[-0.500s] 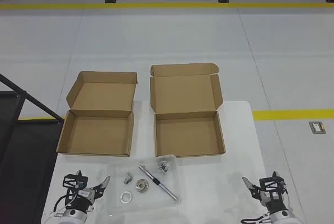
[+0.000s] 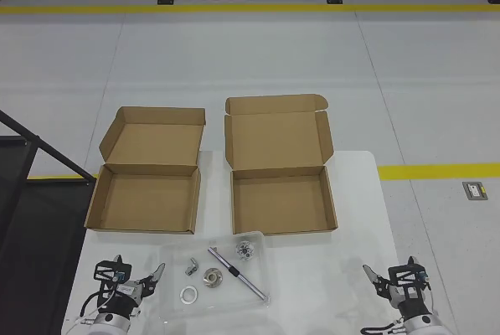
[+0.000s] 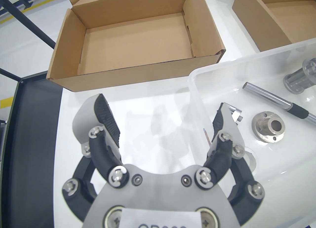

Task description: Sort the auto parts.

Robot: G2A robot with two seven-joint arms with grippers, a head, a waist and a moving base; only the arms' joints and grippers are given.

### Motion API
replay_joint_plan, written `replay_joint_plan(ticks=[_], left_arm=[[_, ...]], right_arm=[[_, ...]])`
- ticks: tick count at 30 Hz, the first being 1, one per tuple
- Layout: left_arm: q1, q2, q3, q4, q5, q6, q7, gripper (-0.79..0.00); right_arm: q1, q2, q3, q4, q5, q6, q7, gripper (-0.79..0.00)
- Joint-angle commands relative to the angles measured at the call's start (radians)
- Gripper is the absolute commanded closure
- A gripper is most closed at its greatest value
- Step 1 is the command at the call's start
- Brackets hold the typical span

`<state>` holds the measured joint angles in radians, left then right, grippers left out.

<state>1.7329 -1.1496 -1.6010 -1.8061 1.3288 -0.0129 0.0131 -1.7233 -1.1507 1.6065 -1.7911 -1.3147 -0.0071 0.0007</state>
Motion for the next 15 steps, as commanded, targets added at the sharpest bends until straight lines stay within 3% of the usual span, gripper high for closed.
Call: replay_joint_plan(ticks=[1, 8, 12, 15], left_arm=[[0.018, 0.001, -0.018, -0.009, -0.02, -0.047, 0.051, -0.785], [0.092, 0.011, -0.141, -0.04, -0.206, -0.293, 0.153, -0.785], [0.115, 0.019, -0.214, -0.024, -0.324, -0.459, 0.16, -0.785], [0.118, 0.025, -0.251, -0.003, -0.381, -0.546, 0.132, -0.785]], right_arm=[[0.02, 0.0, 0.011, 0.015, 0.049, -0.029, 0.008, -0.785], [0.016, 0.004, -0.042, -0.172, -0.092, -0.104, 0.097, -0.785], [0.026, 0.004, -0.122, -0.318, -0.113, -0.2, 0.249, -0.785], [0.069, 0.002, -0.188, -0.379, 0.012, -0.297, 0.412, -0.785]])
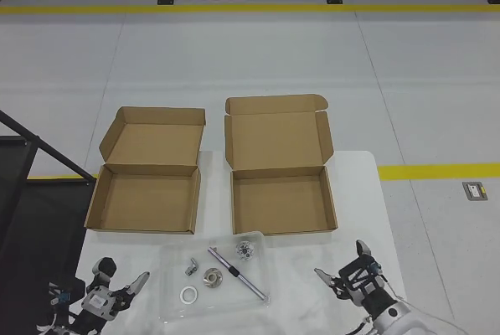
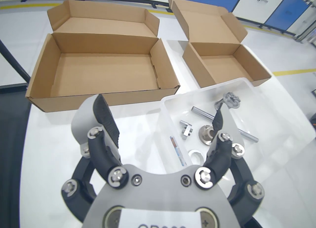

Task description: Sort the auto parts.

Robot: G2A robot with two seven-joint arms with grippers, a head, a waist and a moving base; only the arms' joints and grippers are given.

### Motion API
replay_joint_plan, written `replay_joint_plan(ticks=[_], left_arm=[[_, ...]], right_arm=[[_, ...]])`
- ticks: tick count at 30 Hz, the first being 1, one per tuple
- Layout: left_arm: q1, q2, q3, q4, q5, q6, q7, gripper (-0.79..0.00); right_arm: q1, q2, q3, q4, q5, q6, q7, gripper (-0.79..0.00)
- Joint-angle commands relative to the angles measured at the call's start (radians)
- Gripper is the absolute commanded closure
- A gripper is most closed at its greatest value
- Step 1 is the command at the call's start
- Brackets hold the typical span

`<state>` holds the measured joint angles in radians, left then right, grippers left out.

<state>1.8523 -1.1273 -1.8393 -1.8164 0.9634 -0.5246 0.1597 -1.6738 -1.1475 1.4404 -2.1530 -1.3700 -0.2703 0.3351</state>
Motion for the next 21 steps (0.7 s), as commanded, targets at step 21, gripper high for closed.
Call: replay_joint_plan(ticks=[21], left_arm=[[-0.003, 0.004, -0.024, 0.016, -0.015, -0.041, -0.021, -0.785]], right_arm=[[0.062, 0.0, -0.069, -0.018, 0.008, -0.081, 0.118, -0.785]])
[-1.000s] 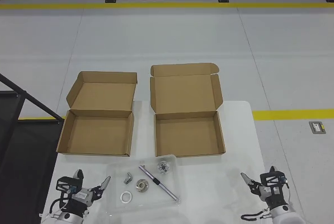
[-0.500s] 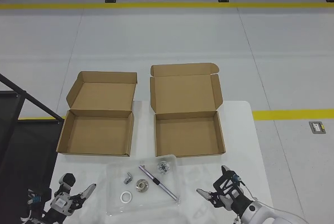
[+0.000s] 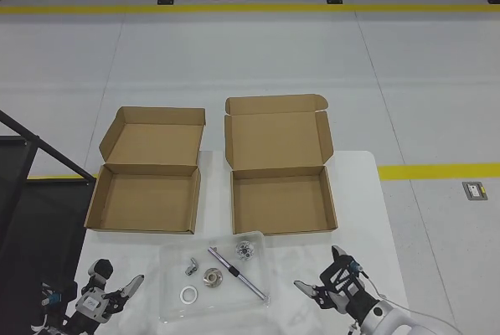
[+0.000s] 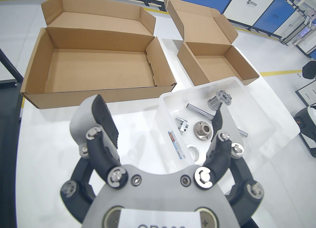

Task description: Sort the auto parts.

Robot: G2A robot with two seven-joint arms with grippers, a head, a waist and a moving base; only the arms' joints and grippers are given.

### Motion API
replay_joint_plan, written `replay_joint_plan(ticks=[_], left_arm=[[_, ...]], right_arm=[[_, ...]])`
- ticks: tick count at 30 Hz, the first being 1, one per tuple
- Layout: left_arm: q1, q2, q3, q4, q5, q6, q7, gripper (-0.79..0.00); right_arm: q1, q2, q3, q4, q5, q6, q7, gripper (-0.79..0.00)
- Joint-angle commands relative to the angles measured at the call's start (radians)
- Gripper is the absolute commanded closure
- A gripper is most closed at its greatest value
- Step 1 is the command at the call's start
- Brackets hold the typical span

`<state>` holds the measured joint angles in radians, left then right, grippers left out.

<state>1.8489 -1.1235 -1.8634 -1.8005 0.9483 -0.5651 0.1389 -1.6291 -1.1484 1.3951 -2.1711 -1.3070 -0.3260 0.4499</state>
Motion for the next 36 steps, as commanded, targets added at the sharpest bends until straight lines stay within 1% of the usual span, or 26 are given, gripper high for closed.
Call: replay_joint_plan(ticks=[1, 3, 6, 8, 10, 11, 12, 15, 18, 27, 30, 36], left_arm=[[-0.001, 0.0, 0.0, 0.0, -0.001, 0.003, -0.001, -0.785], [-0.002, -0.001, 0.005, -0.004, -0.005, 0.009, -0.004, -0.785], [0.0, -0.002, 0.006, -0.004, -0.006, 0.007, -0.005, -0.785], [-0.001, -0.002, 0.008, -0.002, -0.002, 0.006, -0.004, -0.785], [-0.001, -0.003, 0.009, 0.0, 0.003, 0.01, -0.002, -0.785], [-0.002, -0.003, 0.01, 0.001, 0.006, 0.013, 0.0, -0.785], [-0.002, -0.004, 0.011, 0.001, 0.008, 0.015, 0.001, -0.785], [-0.002, -0.005, 0.011, 0.004, 0.012, 0.02, 0.006, -0.785], [-0.003, -0.006, 0.012, 0.005, 0.022, 0.035, 0.011, -0.785], [-0.003, -0.006, 0.012, 0.005, 0.022, 0.035, 0.011, -0.785], [-0.003, -0.006, 0.012, 0.005, 0.022, 0.035, 0.011, -0.785], [-0.003, -0.006, 0.012, 0.005, 0.022, 0.035, 0.011, -0.785]], right_arm=[[0.041, 0.001, -0.053, -0.005, -0.103, -0.045, 0.021, -0.785], [0.11, 0.0, -0.124, -0.021, -0.192, -0.104, 0.074, -0.785], [0.249, -0.01, -0.257, -0.019, -0.256, -0.209, 0.183, -0.785], [0.365, -0.026, -0.35, 0.025, -0.218, -0.266, 0.281, -0.785], [0.502, -0.049, -0.438, 0.101, -0.14, -0.307, 0.379, -0.785], [0.571, -0.063, -0.478, 0.149, -0.092, -0.309, 0.43, -0.785], [0.637, -0.079, -0.514, 0.197, -0.045, -0.29, 0.475, -0.785], [0.795, -0.124, -0.608, 0.333, 0.092, -0.204, 0.63, -0.785], [0.795, -0.124, -0.608, 0.333, 0.092, -0.204, 0.63, -0.785], [0.792, -0.124, -0.609, 0.339, 0.09, -0.202, 0.627, -0.785], [0.811, -0.136, -0.646, 0.411, 0.058, -0.161, 0.623, -0.785], [0.91, -0.183, -0.736, 0.561, 0.06, -0.124, 0.584, -0.785]])
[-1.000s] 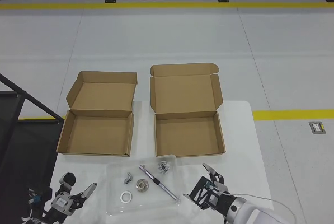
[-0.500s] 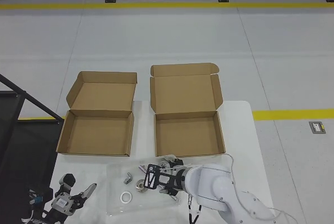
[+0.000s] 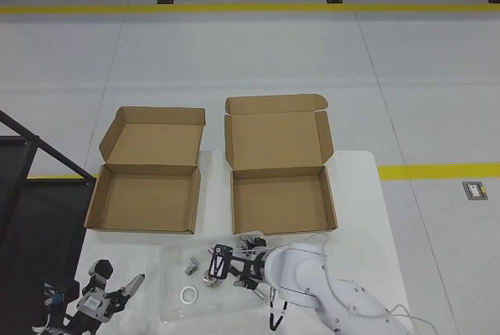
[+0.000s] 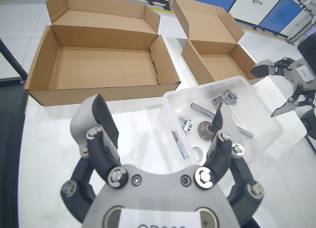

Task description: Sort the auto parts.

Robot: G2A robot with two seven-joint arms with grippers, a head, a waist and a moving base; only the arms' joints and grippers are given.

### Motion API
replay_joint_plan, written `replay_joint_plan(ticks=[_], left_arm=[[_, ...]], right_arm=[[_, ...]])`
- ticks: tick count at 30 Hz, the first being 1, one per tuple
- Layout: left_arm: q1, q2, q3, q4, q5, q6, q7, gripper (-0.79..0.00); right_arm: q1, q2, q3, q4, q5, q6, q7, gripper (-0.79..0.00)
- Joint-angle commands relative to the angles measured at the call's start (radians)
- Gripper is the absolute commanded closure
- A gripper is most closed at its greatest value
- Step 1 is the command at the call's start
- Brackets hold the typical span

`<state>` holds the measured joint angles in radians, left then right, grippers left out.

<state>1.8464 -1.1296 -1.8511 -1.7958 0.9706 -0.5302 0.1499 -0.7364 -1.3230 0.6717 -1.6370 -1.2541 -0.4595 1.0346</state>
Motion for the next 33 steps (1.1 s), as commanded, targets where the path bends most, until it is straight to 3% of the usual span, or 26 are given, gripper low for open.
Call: replay_joint_plan(ticks=[1, 13, 21, 33], left_arm=[[0.0, 0.0, 0.0, 0.0, 0.0, 0.0, 0.0, -0.785], [0.0, 0.0, 0.0, 0.0, 0.0, 0.0, 0.0, -0.785], [0.0, 0.0, 0.0, 0.0, 0.0, 0.0, 0.0, -0.785], [0.0, 0.0, 0.0, 0.0, 0.0, 0.0, 0.0, -0.785]], right_arm=[[0.031, -0.016, -0.026, 0.043, 0.016, 0.011, -0.006, -0.785], [0.103, -0.094, -0.11, 0.22, 0.109, 0.157, 0.065, -0.785], [0.115, -0.128, -0.117, 0.287, 0.119, 0.271, 0.075, -0.785], [0.128, -0.168, -0.116, 0.355, 0.143, 0.356, 0.098, -0.785]])
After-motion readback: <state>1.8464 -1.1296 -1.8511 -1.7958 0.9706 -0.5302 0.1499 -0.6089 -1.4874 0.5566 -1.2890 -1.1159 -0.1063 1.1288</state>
